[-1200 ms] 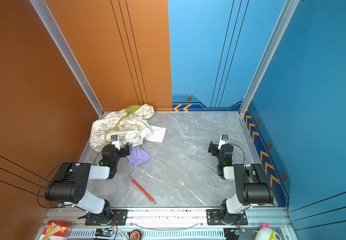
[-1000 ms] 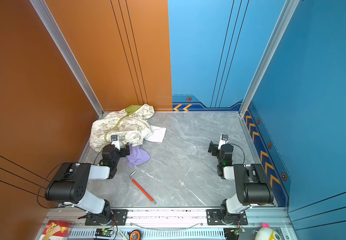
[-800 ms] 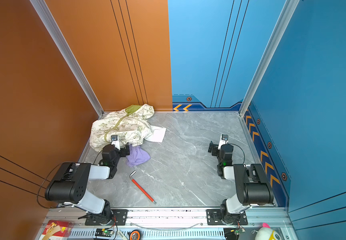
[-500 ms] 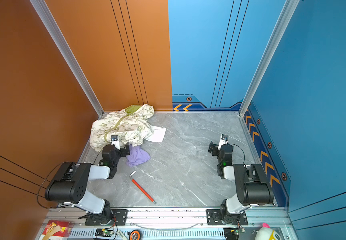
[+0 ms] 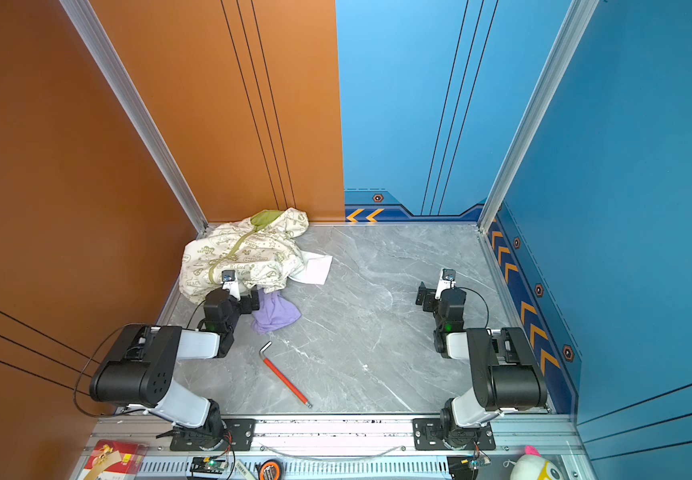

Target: Pick out a specific cloth from the pile

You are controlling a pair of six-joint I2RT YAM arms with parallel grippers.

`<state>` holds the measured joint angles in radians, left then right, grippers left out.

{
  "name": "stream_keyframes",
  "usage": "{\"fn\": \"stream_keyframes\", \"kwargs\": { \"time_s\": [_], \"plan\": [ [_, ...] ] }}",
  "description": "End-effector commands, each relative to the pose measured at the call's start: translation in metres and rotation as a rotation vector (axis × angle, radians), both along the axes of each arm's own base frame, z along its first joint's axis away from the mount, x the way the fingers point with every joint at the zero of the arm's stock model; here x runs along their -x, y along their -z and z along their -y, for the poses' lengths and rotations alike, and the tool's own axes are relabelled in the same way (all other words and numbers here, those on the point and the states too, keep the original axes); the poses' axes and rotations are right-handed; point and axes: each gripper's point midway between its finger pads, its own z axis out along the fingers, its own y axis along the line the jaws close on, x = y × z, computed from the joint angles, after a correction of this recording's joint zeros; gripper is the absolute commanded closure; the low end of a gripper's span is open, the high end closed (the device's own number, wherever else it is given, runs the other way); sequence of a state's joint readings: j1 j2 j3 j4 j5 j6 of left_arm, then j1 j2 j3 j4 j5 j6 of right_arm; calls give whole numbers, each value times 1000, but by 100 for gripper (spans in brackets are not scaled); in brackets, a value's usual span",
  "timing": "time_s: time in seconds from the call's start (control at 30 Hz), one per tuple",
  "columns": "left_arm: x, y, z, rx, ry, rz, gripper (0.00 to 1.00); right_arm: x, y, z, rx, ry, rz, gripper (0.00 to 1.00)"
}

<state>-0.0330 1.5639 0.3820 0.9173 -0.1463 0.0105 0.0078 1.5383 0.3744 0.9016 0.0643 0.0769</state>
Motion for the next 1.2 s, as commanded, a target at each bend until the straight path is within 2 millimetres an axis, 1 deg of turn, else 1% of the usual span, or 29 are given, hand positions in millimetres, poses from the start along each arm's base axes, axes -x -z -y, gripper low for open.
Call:
{"fn": "stream_keyframes", "kwargs": {
  "time_s": [0.0,0.07,0.17,0.27,0.33,0.4,0.43,0.5,0.6,0.63,0.7,0.8,0.87,0.97,1.03,1.1,1.13,1.17],
  "plan": [
    [1,-2,-4,7,-16,13,2,0,-1,2,22,18,-3,0],
    [4,-11,-5,-5,-34,34,2,-1,-8,4,31,33,-13,0],
    [16,-30,-11,-46,-101,83,2,-2,-23,9,40,71,-53,0],
    [28,-52,-13,-61,-141,116,2,-2,-45,11,50,87,-51,0],
    [38,-69,-23,-27,-217,133,2,-2,-64,10,76,76,-30,0],
    [48,-85,-31,18,-285,142,2,-1,-79,9,98,74,-39,0],
    [53,-92,-36,43,-321,134,2,1,-84,9,108,72,-60,0],
    [64,-104,-43,87,-386,104,2,3,-96,6,125,55,-82,0],
    [87,-116,-60,180,-522,13,2,8,-114,-3,168,24,-106,0],
    [95,-116,-63,200,-536,-38,2,10,-118,-5,188,16,-122,0],
    [102,-117,-61,249,-530,-101,2,16,-124,-13,230,-18,-151,0],
    [105,-117,-47,314,-458,-176,2,24,-126,-21,258,-92,-229,0],
    [106,-116,-36,350,-408,-216,2,28,-126,-21,245,-102,-273,0],
    [109,-112,-20,422,-353,-262,2,28,-126,-20,203,-92,-272,0],
    [113,-105,-10,463,-332,-306,0,30,-126,-23,176,-101,-263,0],
    [119,-96,-2,485,-327,-348,3,30,-126,-29,149,-128,-262,0],
    [121,-92,2,498,-323,-367,6,30,-127,-32,126,-139,-263,0],
    [123,-87,5,511,-326,-381,7,30,-127,-36,103,-152,-267,0]
  ]
}}
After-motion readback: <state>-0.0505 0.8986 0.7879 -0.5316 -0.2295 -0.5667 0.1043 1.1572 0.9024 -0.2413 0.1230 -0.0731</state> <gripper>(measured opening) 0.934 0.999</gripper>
